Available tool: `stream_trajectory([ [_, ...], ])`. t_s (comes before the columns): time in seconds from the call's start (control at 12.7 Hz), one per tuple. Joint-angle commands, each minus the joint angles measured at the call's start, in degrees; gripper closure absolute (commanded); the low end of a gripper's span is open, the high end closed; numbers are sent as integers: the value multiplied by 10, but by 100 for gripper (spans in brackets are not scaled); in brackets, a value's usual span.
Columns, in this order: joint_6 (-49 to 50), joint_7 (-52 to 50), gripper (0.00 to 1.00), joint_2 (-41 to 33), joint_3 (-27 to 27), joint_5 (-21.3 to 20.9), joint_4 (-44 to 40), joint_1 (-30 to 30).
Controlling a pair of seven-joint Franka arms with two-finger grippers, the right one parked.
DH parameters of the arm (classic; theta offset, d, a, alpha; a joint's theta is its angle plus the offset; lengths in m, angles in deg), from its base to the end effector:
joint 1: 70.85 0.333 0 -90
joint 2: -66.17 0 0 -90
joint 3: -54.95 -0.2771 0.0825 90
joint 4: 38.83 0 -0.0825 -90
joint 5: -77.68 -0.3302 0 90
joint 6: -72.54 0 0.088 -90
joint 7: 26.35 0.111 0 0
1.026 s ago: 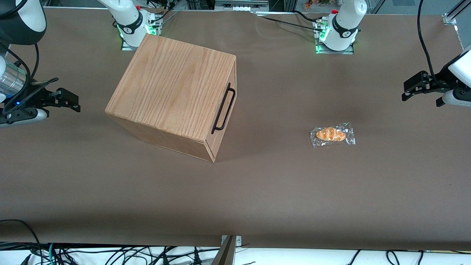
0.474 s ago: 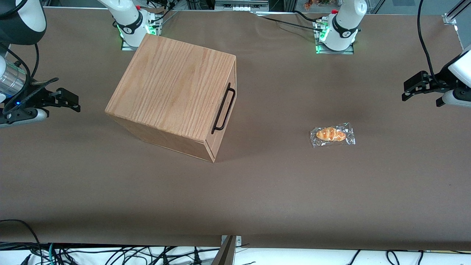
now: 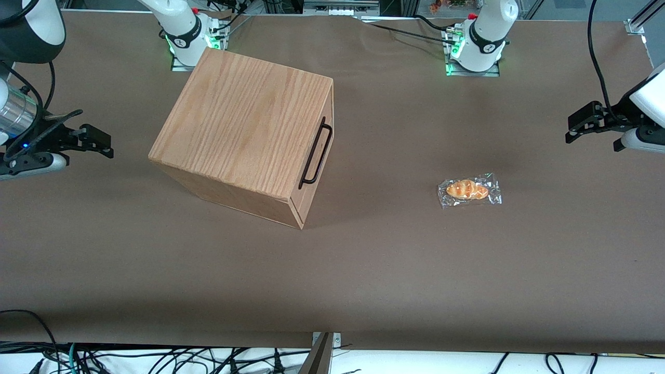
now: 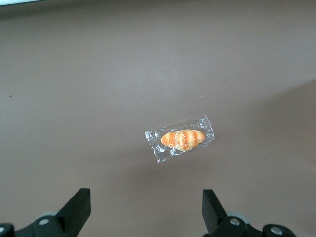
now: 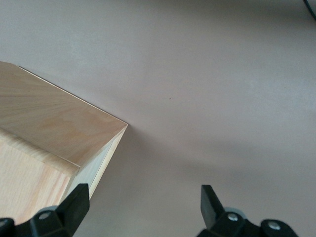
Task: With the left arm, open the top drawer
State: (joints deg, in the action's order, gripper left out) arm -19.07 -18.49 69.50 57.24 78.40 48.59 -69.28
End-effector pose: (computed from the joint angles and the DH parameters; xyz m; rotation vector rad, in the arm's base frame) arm 0.5193 -0.0073 0.5734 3.1189 -0.2334 0.0249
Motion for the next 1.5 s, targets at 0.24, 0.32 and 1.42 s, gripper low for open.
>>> stream_trajectory([
  [0.24,-8,8,0,32,18,14,-1,-5],
  [0.32,-8,6,0,52,20,26,-1,-5],
  [1.42,-137,-6,0,239,45,237,-66,-182],
])
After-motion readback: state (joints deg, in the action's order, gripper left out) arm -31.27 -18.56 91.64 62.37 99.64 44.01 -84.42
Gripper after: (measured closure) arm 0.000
